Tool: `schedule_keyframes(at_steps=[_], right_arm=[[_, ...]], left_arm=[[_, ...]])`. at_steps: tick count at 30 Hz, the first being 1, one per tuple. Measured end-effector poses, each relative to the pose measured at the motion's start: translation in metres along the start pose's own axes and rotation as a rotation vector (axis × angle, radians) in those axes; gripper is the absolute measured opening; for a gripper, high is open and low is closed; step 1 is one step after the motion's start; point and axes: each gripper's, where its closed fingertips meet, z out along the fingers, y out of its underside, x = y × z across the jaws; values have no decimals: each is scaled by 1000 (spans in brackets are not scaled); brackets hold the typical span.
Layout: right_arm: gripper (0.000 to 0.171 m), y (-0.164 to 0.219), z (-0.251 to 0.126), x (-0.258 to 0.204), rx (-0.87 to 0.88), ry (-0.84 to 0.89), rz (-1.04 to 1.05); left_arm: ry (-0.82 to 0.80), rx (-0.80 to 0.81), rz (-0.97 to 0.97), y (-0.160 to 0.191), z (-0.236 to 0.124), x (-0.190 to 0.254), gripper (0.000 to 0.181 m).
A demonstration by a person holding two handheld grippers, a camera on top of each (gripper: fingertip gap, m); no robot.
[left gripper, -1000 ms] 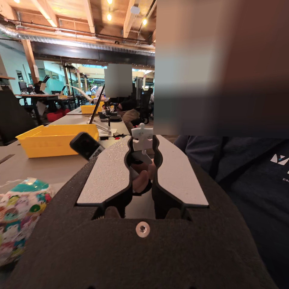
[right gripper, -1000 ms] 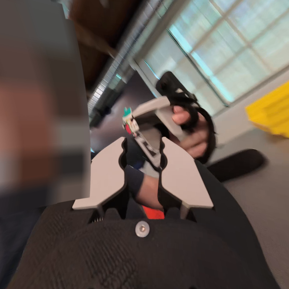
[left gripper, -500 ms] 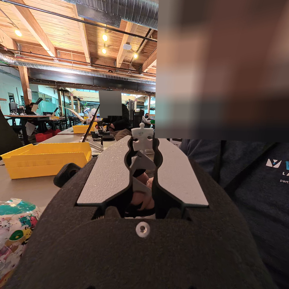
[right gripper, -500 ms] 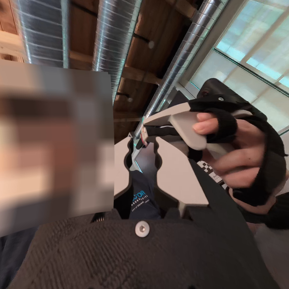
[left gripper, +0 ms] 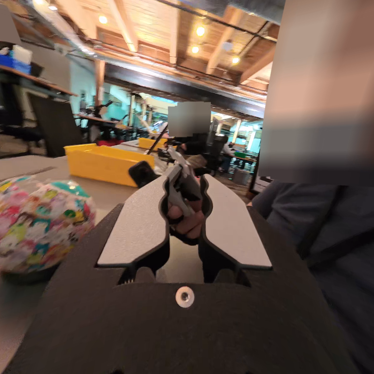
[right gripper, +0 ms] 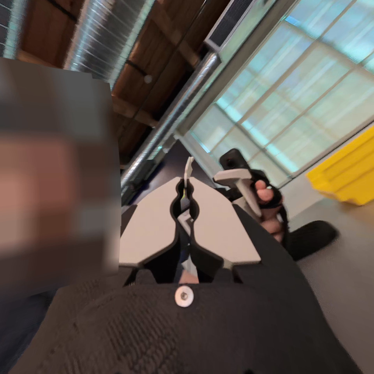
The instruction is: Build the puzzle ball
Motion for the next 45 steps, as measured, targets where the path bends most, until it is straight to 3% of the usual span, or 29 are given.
schedule_keyframes(at_steps=[1, 6, 12, 21, 24, 27, 30, 34, 40, 45], right_arm=[[2, -3, -2, 4, 16, 44, -46], [2, -1, -3, 26, 43, 174, -153], [3, 2, 0, 37, -11, 273, -369], [3, 10, 12, 34, -158, 275, -508], [13, 7, 12, 29, -199, 290, -561], [18, -11, 8, 25, -268, 346, -611], [19, -12, 10, 23, -572, 357, -523], [21, 16, -4, 29, -983, 411, -344], [21, 40, -28, 20, -1071, 416, -85], [8, 48, -41, 18, -1156, 434, -94]], left_arm=[[-42, -6, 0, 4, 0, -5, 29], [-194, -63, -9, 24, 12, -25, 25], [-112, -6, -160, 21, 9, -24, 3], [-26, 35, -251, 13, 1, -16, 2], [6, 3, -285, 15, -3, -11, 2], [3, -128, -302, 29, -6, -9, 2], [12, -327, -302, 49, -7, -4, 2], [45, -477, -312, 60, -4, 4, 2], [72, -637, -261, 75, 5, 11, 2], [112, -729, -229, 86, 14, 13, 2]])
